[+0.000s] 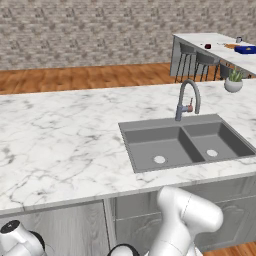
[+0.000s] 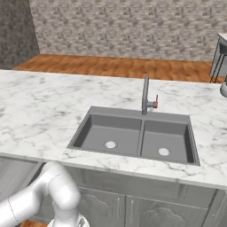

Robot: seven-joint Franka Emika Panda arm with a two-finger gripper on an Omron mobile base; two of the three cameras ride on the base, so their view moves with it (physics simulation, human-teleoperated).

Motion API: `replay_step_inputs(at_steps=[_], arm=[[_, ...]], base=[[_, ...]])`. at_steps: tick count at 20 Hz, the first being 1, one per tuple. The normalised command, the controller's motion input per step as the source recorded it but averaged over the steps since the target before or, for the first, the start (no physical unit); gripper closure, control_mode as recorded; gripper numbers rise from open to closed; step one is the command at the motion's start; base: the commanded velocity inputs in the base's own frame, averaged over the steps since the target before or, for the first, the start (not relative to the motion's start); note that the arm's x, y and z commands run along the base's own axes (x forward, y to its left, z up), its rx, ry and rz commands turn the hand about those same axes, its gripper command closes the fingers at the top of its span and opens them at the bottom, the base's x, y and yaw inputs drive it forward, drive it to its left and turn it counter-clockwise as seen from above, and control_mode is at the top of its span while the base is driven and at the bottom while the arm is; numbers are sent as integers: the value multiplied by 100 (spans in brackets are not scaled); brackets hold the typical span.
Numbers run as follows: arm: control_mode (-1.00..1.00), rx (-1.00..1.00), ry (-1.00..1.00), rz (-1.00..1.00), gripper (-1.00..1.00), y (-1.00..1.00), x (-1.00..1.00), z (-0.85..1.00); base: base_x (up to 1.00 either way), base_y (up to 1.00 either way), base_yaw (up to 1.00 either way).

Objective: Take the pizza cutter from the drawer on the left and place it on the dining counter for cutting.

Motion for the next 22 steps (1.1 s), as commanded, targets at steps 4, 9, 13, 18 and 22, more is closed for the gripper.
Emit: replay_step_inputs(at_steps=[4, 9, 13, 18, 22], arm=[[-100, 0, 0, 0, -100, 0, 0, 0], [-100, 0, 0, 0, -100, 0, 0, 0], [-100, 0, 0, 0, -100, 0, 0, 0], [-100, 0, 0, 0, -100, 0, 0, 0], [-100, 0, 0, 0, -100, 0, 0, 0]], base=[[0, 0, 0], [0, 0, 0], [0, 0, 0], [0, 0, 0], [0, 0, 0]])
